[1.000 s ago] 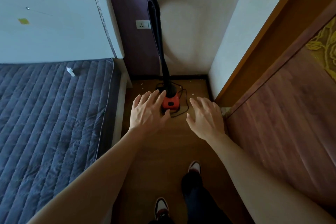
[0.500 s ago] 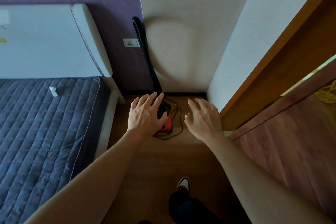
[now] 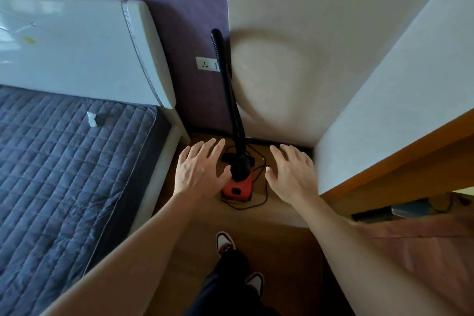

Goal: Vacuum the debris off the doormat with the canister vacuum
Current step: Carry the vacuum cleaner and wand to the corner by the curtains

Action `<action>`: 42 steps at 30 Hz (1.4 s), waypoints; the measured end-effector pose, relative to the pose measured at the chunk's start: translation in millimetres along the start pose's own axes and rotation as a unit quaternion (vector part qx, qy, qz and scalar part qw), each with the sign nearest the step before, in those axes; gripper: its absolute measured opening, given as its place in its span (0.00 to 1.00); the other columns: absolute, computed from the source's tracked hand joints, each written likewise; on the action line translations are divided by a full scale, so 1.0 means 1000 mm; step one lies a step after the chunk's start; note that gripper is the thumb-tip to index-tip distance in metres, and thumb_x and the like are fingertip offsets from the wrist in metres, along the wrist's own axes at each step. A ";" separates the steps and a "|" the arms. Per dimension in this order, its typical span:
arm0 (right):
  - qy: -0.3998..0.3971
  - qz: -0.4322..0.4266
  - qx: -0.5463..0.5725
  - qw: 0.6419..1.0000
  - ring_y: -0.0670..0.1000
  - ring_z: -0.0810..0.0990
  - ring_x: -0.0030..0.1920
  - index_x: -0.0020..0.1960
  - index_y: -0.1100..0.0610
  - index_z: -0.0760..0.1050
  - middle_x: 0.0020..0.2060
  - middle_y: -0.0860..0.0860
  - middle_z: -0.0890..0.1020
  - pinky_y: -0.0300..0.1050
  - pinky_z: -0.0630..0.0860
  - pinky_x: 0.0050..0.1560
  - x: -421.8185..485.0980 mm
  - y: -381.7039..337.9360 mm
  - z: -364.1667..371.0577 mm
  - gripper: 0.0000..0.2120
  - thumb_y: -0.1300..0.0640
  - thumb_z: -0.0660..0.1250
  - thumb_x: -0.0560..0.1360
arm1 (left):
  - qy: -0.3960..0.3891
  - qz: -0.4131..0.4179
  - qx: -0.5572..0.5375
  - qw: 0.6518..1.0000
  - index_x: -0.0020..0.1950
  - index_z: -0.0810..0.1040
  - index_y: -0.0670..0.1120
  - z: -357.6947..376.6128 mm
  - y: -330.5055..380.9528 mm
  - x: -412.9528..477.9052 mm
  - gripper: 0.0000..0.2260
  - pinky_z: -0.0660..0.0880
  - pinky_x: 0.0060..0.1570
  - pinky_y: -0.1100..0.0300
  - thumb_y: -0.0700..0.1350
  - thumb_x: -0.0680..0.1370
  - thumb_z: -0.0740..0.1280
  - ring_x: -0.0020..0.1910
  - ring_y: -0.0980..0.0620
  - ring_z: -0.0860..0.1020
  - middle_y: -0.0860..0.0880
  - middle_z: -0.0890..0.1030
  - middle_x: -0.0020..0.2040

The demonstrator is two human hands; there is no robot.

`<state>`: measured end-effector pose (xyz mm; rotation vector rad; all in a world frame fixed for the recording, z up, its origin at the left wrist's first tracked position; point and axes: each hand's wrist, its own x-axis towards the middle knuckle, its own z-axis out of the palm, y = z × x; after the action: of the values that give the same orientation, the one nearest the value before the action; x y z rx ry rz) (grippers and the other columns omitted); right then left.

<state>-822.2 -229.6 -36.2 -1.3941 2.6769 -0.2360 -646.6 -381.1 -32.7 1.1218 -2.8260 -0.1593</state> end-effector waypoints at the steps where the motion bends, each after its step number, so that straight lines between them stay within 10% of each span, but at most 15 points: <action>1: -0.001 -0.004 -0.001 1.000 0.58 0.72 0.74 0.76 0.52 0.70 0.72 0.56 0.75 0.58 0.69 0.72 0.008 -0.002 0.001 0.27 0.43 0.64 0.80 | -0.003 -0.007 -0.001 1.000 0.78 0.66 0.53 0.003 -0.005 0.005 0.29 0.64 0.74 0.44 0.63 0.79 0.59 0.74 0.46 0.69 0.49 0.72 0.75; 26: -0.050 -0.102 0.017 0.993 0.58 0.75 0.69 0.76 0.53 0.69 0.70 0.55 0.75 0.55 0.72 0.68 0.216 0.007 0.052 0.28 0.45 0.64 0.79 | -0.004 -0.128 -0.075 0.989 0.76 0.70 0.49 0.070 -0.047 0.136 0.29 0.70 0.69 0.46 0.61 0.78 0.64 0.70 0.46 0.74 0.49 0.77 0.70; 42: -0.046 -0.143 0.051 0.987 0.56 0.76 0.69 0.76 0.54 0.69 0.69 0.55 0.76 0.56 0.76 0.66 0.292 0.071 0.256 0.27 0.46 0.64 0.79 | -0.056 -0.182 -0.135 0.972 0.76 0.70 0.49 0.292 -0.034 0.167 0.29 0.72 0.64 0.47 0.60 0.78 0.67 0.67 0.45 0.75 0.48 0.78 0.68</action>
<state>-1002.2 -450.7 -309.1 -1.7089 2.3497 -0.3191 -781.9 -502.4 -318.1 1.5895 -2.5493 -0.6320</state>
